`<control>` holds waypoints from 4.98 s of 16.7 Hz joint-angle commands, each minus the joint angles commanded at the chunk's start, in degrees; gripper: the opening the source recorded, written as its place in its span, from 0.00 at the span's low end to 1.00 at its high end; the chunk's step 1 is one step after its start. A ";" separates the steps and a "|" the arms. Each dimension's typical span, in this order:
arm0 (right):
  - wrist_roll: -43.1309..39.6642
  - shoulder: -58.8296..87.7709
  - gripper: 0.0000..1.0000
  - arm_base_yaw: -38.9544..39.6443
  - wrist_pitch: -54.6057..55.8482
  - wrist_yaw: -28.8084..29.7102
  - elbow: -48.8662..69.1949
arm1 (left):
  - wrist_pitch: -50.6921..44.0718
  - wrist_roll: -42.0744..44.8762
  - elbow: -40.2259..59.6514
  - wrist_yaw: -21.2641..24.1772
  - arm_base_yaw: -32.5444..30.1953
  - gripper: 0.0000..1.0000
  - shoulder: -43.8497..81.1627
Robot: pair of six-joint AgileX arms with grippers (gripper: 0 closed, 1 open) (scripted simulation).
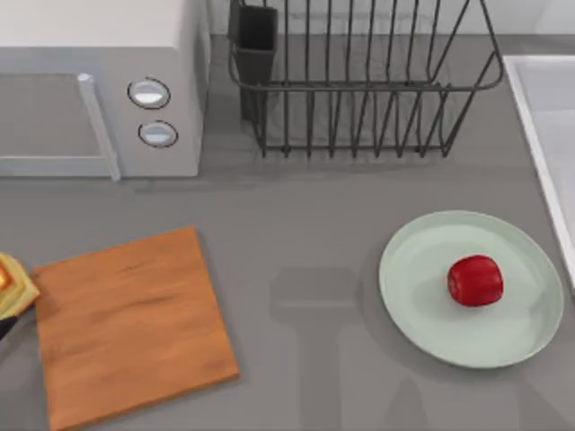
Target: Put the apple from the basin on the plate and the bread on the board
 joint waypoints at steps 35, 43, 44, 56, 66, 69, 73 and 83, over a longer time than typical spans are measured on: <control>0.00 0.00 1.00 0.00 0.00 0.00 0.00 | 36.13 -27.07 -3.55 -0.74 -6.93 0.00 6.20; 0.00 0.00 1.00 0.00 0.00 0.00 0.00 | 35.19 -26.99 -3.39 -0.71 -6.88 0.00 5.39; 0.00 0.00 1.00 0.00 0.00 0.00 0.00 | 33.95 -26.99 -3.18 -0.67 -6.96 0.00 4.29; 0.00 0.00 1.00 0.00 0.00 0.00 0.00 | 9.32 -28.12 1.04 -0.97 -6.81 0.00 -17.12; 0.00 0.00 1.00 0.00 0.00 0.00 0.00 | 11.92 -35.10 -0.71 -8.91 -12.77 0.00 -18.50; 0.00 0.00 1.00 0.00 0.00 0.00 0.00 | 15.26 -44.59 -2.92 -19.73 -20.73 0.00 -20.76; 0.00 0.00 1.00 0.00 0.00 0.00 0.00 | 20.80 -61.35 -7.02 -39.38 -34.29 0.00 -25.20; 0.00 0.00 1.00 0.00 0.00 0.00 0.00 | 34.72 -106.78 -21.26 -92.40 -69.58 0.00 -39.53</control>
